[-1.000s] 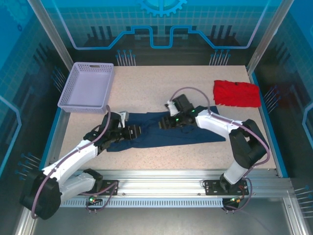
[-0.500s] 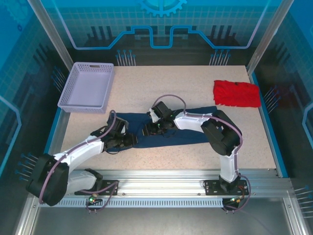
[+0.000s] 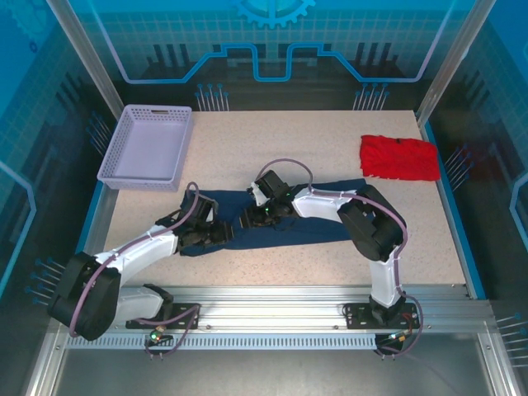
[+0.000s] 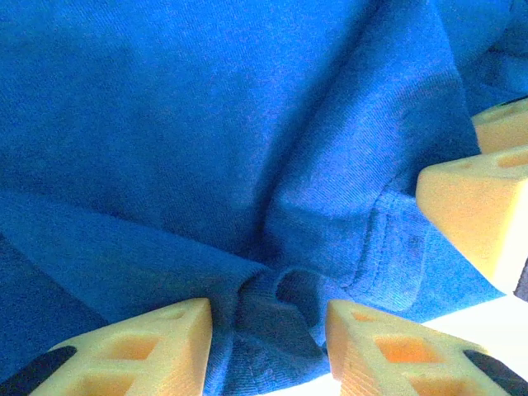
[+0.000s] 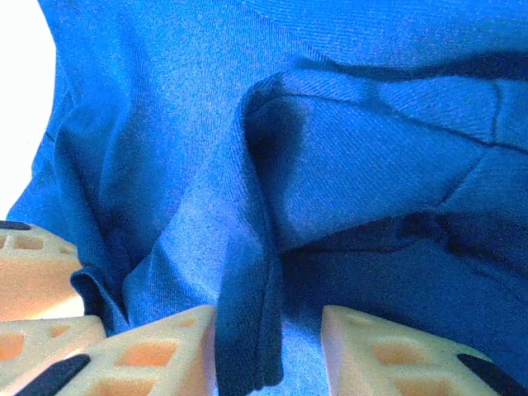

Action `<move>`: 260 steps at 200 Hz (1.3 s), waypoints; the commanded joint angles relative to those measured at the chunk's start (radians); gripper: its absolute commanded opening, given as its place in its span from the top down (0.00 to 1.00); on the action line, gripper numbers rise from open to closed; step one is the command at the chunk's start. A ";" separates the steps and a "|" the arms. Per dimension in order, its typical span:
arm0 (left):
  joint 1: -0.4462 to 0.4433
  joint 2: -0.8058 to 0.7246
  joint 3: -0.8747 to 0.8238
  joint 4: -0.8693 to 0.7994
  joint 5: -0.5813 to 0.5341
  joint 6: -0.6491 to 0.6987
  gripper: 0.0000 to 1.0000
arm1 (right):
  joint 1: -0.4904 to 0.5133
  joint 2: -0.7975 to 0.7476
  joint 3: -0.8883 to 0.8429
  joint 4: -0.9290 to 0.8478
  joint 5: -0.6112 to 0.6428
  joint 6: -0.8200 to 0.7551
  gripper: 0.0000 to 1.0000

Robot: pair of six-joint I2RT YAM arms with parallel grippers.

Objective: Fold the inside-out t-shirt
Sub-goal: Smooth out the T-shirt at the center of the table.

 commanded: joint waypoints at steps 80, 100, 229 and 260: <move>-0.002 -0.014 0.055 -0.028 -0.059 0.083 0.89 | 0.000 0.006 0.033 -0.055 0.016 0.004 0.79; -0.001 -0.018 0.049 -0.030 -0.054 0.088 0.95 | 0.000 0.005 0.035 -0.062 0.013 0.007 0.82; -0.002 -0.275 -0.039 -0.172 0.077 0.007 1.00 | -0.029 -0.037 0.033 -0.109 -0.068 0.067 0.89; -0.003 -0.242 -0.068 -0.133 0.078 0.003 1.00 | -0.048 -0.049 0.034 -0.131 -0.064 0.057 0.89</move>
